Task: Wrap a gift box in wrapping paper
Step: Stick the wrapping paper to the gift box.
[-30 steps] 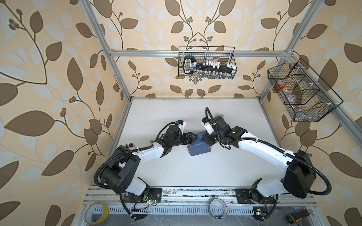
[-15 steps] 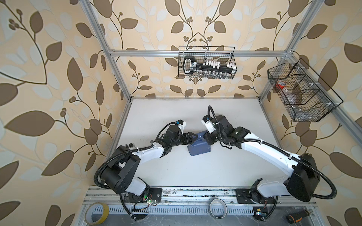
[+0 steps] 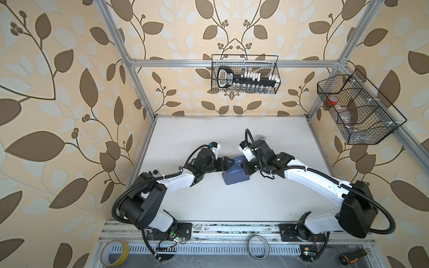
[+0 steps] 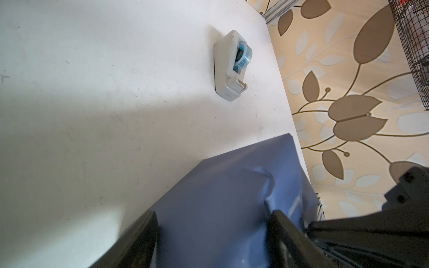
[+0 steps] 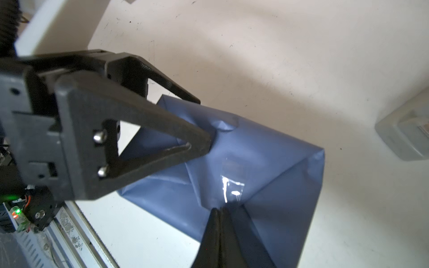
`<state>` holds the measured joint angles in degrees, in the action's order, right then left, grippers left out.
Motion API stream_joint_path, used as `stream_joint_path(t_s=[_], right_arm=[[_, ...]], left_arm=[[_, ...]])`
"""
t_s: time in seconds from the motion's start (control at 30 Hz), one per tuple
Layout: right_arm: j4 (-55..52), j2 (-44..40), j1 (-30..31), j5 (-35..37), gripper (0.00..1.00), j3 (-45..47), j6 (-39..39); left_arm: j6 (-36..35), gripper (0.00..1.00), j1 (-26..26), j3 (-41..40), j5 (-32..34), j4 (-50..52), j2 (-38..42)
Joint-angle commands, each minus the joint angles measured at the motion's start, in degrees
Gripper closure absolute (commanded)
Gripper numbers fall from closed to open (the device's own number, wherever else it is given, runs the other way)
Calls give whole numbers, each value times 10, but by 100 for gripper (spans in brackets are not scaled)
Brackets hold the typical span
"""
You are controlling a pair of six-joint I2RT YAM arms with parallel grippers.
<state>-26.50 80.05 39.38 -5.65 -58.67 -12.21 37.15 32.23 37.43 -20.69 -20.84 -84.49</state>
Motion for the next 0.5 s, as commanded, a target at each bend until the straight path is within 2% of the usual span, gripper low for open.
stream_joint_path(t_s=[0.0,0.23,0.47], right_arm=[[-35,-12,2,-12,97,23,-4],[-40,-35,-2,-9,97,4,-1],[15,4,-14,-42,95,-34,-21]], left_arm=[[-32,23,5,-11,19,103,-30],[-32,23,5,-9,20,104,-30],[-31,23,5,-13,19,103,-31]])
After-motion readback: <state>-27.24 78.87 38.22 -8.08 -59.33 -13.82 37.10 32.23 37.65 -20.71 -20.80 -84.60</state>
